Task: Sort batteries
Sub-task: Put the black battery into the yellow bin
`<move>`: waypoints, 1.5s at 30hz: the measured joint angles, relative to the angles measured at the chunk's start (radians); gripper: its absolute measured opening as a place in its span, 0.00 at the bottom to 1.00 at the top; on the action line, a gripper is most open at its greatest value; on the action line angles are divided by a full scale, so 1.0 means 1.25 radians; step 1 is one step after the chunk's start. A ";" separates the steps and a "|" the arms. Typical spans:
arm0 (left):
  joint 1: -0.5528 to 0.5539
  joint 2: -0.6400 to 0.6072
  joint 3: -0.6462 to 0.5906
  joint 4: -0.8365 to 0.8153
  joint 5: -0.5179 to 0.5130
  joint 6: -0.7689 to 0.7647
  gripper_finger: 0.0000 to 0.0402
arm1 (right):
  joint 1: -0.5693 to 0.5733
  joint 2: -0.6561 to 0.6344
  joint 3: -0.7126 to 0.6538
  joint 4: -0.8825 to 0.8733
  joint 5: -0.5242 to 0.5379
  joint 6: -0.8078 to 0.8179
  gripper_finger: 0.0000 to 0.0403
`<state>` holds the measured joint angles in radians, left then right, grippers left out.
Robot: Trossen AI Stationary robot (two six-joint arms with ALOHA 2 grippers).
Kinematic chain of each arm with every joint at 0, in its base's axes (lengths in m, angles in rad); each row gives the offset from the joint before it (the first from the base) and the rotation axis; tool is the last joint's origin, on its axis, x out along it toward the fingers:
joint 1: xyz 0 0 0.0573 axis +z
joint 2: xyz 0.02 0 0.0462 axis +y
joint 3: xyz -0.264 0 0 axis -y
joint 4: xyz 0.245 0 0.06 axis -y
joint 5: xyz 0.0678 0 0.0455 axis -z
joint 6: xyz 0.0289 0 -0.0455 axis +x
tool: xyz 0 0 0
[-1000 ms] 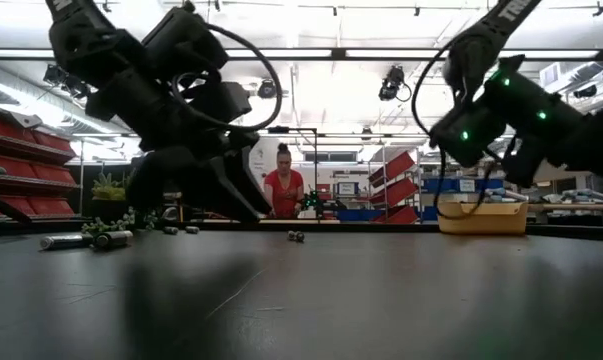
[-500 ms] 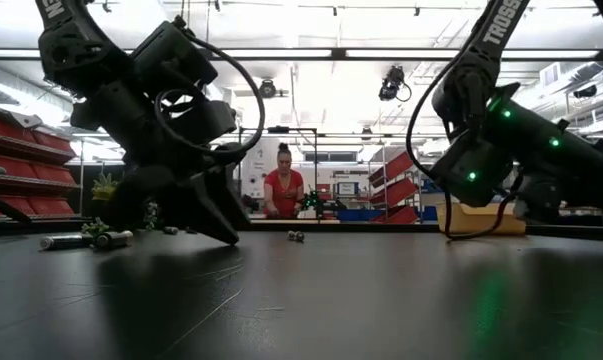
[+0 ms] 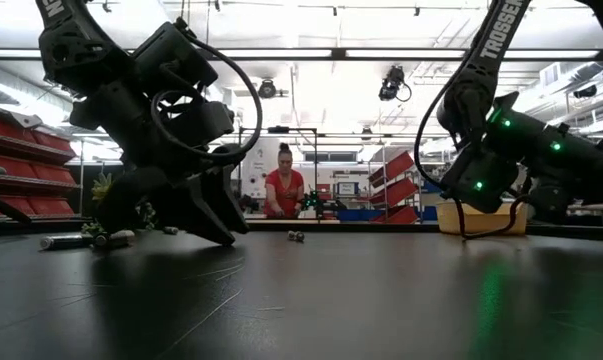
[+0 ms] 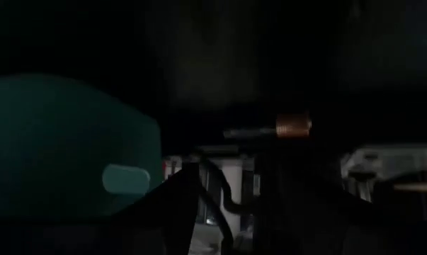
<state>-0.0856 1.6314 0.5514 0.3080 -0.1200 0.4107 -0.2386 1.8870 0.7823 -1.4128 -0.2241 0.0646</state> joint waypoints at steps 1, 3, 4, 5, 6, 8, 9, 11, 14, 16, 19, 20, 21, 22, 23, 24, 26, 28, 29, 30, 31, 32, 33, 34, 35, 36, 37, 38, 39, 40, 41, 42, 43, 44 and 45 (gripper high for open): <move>0.000 0.000 0.000 0.000 0.000 0.002 0.39 | -0.005 0.000 -0.002 0.010 0.000 -0.007 0.49; 0.000 0.000 0.000 -0.001 0.000 0.001 0.39 | -0.012 0.000 -0.005 0.023 0.002 -0.016 0.47; 0.000 0.000 0.000 -0.001 0.000 0.001 0.39 | -0.017 0.000 -0.005 0.026 0.002 -0.017 0.46; 0.000 0.000 0.000 -0.002 0.000 0.001 0.39 | -0.021 0.000 -0.005 0.033 0.003 -0.019 0.45; 0.000 0.000 0.000 -0.002 0.000 0.001 0.39 | -0.025 0.000 -0.005 0.043 0.009 -0.018 0.44; 0.000 0.000 0.000 -0.003 0.000 0.001 0.39 | -0.031 0.000 -0.007 0.062 0.024 -0.014 0.43; 0.000 0.000 0.000 -0.003 0.000 0.001 0.39 | -0.033 0.000 -0.012 0.067 0.030 -0.010 0.43; 0.000 0.000 0.000 -0.006 0.000 -0.002 0.39 | -0.032 0.000 -0.021 0.066 0.051 0.007 0.42; 0.000 0.000 0.000 -0.011 0.001 -0.002 0.39 | -0.033 -0.005 -0.021 0.062 0.081 0.019 0.42; 0.000 0.001 0.000 -0.013 0.001 -0.003 0.39 | -0.033 -0.012 -0.023 0.063 0.082 0.020 0.42; 0.000 0.001 0.000 -0.015 0.000 -0.015 0.39 | -0.026 -0.013 -0.029 0.062 0.083 0.024 0.42; 0.000 0.001 0.000 -0.016 0.001 -0.018 0.39 | -0.020 -0.013 -0.030 0.062 0.083 0.024 0.41; 0.000 0.001 0.000 -0.016 0.001 -0.021 0.39 | -0.012 -0.013 -0.030 0.062 0.083 0.024 0.41; 0.000 0.001 0.000 -0.018 0.001 -0.022 0.39 | -0.004 -0.013 -0.030 0.063 0.083 0.024 0.41; 0.000 0.001 0.000 -0.020 0.000 -0.024 0.39 | 0.006 -0.013 -0.030 0.062 0.083 0.024 0.41; 0.000 0.001 0.000 -0.021 0.000 -0.026 0.39 | 0.015 -0.013 -0.030 0.062 0.083 0.025 0.41; 0.000 0.001 0.000 -0.025 0.000 -0.029 0.39 | 0.036 -0.013 -0.030 0.061 0.083 0.029 0.41; 0.000 0.001 0.000 -0.027 0.000 -0.030 0.39 | 0.054 -0.014 -0.028 0.053 0.086 0.030 0.41; 0.000 0.001 0.000 -0.028 0.000 -0.031 0.39 | 0.060 -0.015 -0.022 0.042 0.096 0.036 0.41; 0.000 0.001 0.000 -0.028 -0.003 -0.031 0.39 | 0.065 -0.019 -0.012 0.031 0.111 0.054 0.41; 0.000 0.001 0.000 -0.028 -0.008 -0.031 0.39 | 0.069 -0.028 -0.002 0.020 0.125 0.081 0.41; -0.001 -0.004 -0.001 -0.030 -0.013 -0.031 0.39 | 0.072 -0.044 0.006 0.008 0.134 0.114 0.41; -0.001 -0.010 -0.001 -0.037 -0.016 -0.031 0.39 | 0.077 -0.069 0.008 -0.002 0.141 0.151 0.40; -0.001 -0.016 -0.002 -0.041 -0.018 -0.031 0.39 | 0.084 -0.101 0.009 -0.012 0.149 0.195 0.40; -0.001 -0.026 -0.003 -0.050 -0.020 -0.031 0.39 | 0.095 -0.142 0.007 -0.015 0.153 0.240 0.39; -0.001 -0.039 -0.004 -0.065 -0.021 -0.030 0.39 | 0.111 -0.186 0.003 -0.019 0.162 0.290 0.39; -0.001 -0.052 -0.006 -0.082 -0.022 -0.032 0.39 | 0.129 -0.228 -0.001 -0.032 0.175 0.344 0.38; -0.001 -0.065 -0.006 -0.097 -0.023 -0.034 0.39 | 0.152 -0.276 -0.002 -0.044 0.194 0.399 0.38; -0.001 -0.078 -0.006 -0.105 -0.023 -0.035 0.39 | 0.174 -0.322 -0.001 -0.039 0.215 0.450 0.37; -0.001 -0.090 -0.006 -0.111 -0.023 -0.035 0.39 | 0.195 -0.363 0.000 -0.037 0.233 0.504 0.37; -0.001 -0.103 -0.006 -0.114 -0.023 -0.035 0.39 | 0.215 -0.397 0.000 -0.041 0.248 0.557 0.37; -0.001 -0.114 -0.006 -0.117 -0.023 -0.035 0.39 | 0.232 -0.427 0.000 -0.050 0.260 0.610 0.36; -0.001 -0.120 -0.006 -0.117 -0.023 -0.035 0.39 | 0.248 -0.452 0.001 -0.060 0.267 0.667 0.36; -0.001 -0.122 -0.005 -0.115 -0.023 -0.035 0.39 | 0.260 -0.472 0.002 -0.073 0.270 0.727 0.35; -0.001 -0.125 -0.005 -0.119 -0.023 -0.036 0.39 | 0.270 -0.488 0.002 -0.084 0.269 0.794 0.34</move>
<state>-0.0864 1.4747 0.5457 0.1589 -0.1486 0.3662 0.0990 1.2770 0.7853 -1.5179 0.1117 1.0567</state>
